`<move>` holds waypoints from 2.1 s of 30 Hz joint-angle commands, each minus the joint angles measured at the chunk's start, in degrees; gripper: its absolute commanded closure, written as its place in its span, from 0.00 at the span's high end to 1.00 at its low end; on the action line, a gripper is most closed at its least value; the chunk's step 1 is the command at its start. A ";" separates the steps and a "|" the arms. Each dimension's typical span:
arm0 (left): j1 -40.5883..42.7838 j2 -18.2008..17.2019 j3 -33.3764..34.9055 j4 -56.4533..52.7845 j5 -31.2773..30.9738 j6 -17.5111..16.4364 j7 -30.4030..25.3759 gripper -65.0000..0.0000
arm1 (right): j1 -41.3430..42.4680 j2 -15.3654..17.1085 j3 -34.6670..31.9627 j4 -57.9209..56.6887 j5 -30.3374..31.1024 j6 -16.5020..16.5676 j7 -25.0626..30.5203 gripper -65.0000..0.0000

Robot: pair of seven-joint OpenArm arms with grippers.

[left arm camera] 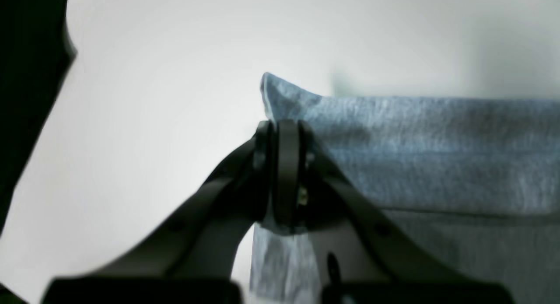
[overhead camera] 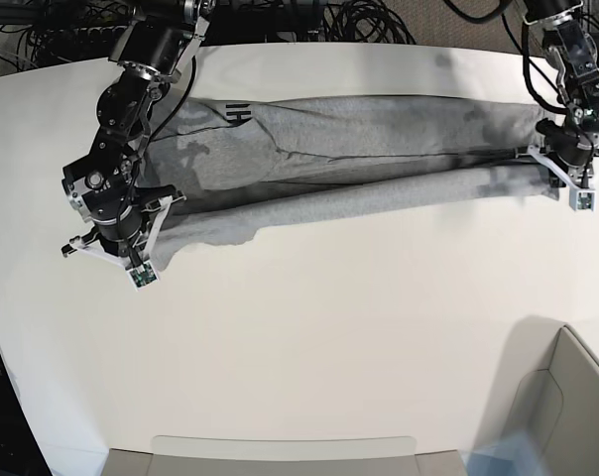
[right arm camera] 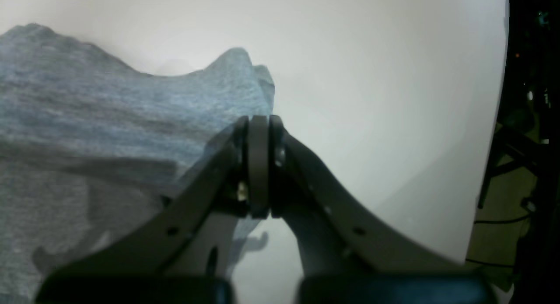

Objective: Fold the T-shirt properly
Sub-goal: 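Lift the hem with both grippers and fold it over toward the collar, then lower the hem onto the folded shirt and open both grippers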

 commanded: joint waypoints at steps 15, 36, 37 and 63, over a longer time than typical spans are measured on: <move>2.45 -1.28 -0.74 7.86 0.31 0.39 7.00 0.00 | -8.02 0.24 -0.12 8.67 -0.45 0.91 0.45 0.00; 4.65 -1.37 -0.65 -0.23 0.57 0.39 6.64 0.23 | -12.86 0.59 0.06 5.25 -0.80 0.91 0.89 0.03; 4.65 -1.37 -0.65 -0.23 0.57 0.39 6.47 0.32 | -12.77 0.42 0.15 5.07 -0.62 0.91 0.89 0.08; -6.43 -2.25 -17.36 -7.44 0.75 -13.98 15.35 0.63 | -11.28 0.77 -1.35 1.20 -0.36 0.91 0.97 0.28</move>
